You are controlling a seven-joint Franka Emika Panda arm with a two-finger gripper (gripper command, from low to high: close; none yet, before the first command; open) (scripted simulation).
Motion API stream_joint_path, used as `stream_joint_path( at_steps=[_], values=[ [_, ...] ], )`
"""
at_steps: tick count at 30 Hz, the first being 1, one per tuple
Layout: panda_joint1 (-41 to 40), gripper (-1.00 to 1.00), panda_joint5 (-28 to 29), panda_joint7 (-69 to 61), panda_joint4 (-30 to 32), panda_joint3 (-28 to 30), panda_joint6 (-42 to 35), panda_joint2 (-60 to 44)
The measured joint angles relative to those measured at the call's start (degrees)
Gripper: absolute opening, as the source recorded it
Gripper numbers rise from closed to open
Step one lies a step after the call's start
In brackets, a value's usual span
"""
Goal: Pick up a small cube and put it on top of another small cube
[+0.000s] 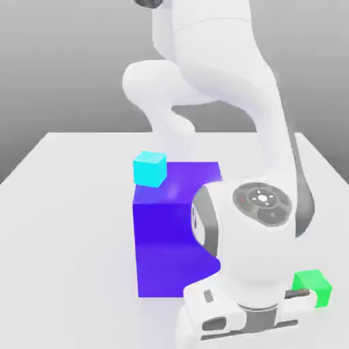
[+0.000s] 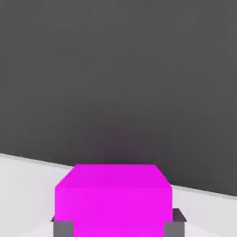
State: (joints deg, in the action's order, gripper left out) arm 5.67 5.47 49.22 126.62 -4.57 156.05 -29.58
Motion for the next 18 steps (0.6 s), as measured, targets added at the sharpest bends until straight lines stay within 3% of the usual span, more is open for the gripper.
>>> stream_joint_path(
  at_steps=[4, 11, 16, 17, 18],
  values=[
    [0.06, -1.00, -1.24, -0.90, 2.55, -1.84, -5.04, 7.59],
    [8.87, -1.00, -2.13, -1.49, 15.77, -12.45, -6.39, 22.03],
    [12.20, -1.00, 4.02, 2.98, 17.05, -10.85, 0.90, 15.59],
    [12.74, 1.00, 5.03, 3.71, 16.99, -10.17, 2.16, 14.21],
    [12.74, 1.00, 5.03, 3.71, 16.99, -10.17, 2.16, 14.21]
  ],
)
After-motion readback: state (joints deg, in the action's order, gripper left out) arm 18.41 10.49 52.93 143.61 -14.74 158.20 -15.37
